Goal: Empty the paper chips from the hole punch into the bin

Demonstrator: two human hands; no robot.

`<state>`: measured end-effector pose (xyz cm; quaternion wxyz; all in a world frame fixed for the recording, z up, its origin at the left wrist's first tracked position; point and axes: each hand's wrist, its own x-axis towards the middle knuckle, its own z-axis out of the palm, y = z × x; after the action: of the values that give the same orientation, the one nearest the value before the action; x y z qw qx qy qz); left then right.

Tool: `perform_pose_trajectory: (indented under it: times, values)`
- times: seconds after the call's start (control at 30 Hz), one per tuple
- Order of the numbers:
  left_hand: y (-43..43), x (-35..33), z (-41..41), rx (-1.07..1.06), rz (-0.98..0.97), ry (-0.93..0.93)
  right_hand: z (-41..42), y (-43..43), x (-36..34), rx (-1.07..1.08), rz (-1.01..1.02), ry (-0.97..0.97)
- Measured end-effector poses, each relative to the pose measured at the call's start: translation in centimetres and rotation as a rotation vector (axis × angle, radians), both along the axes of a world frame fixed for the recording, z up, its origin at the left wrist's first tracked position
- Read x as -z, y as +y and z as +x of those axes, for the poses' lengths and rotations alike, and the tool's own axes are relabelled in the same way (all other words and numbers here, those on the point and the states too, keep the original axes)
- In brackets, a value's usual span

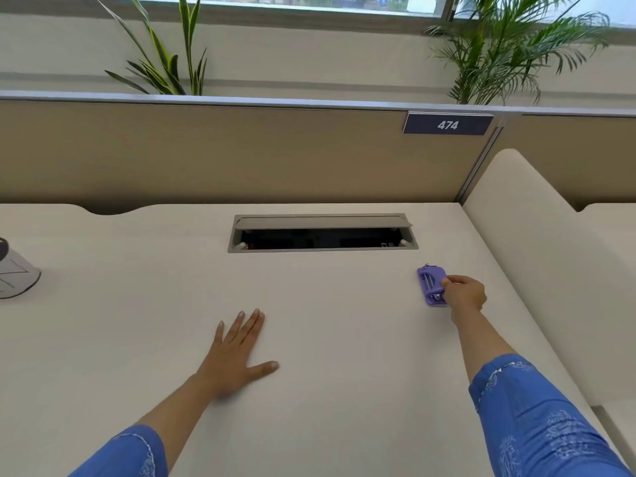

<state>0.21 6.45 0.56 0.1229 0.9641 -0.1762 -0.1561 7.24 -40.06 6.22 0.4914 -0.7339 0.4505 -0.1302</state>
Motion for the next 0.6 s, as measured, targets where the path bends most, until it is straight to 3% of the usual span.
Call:
perform_pose_trajectory:
  times: [0.6]
  values:
    - [0.0, -0.3, 0.2, -0.013, 0.002, 0.021, -0.2, 0.4, -0.7, -0.117, -0.186, 0.079]
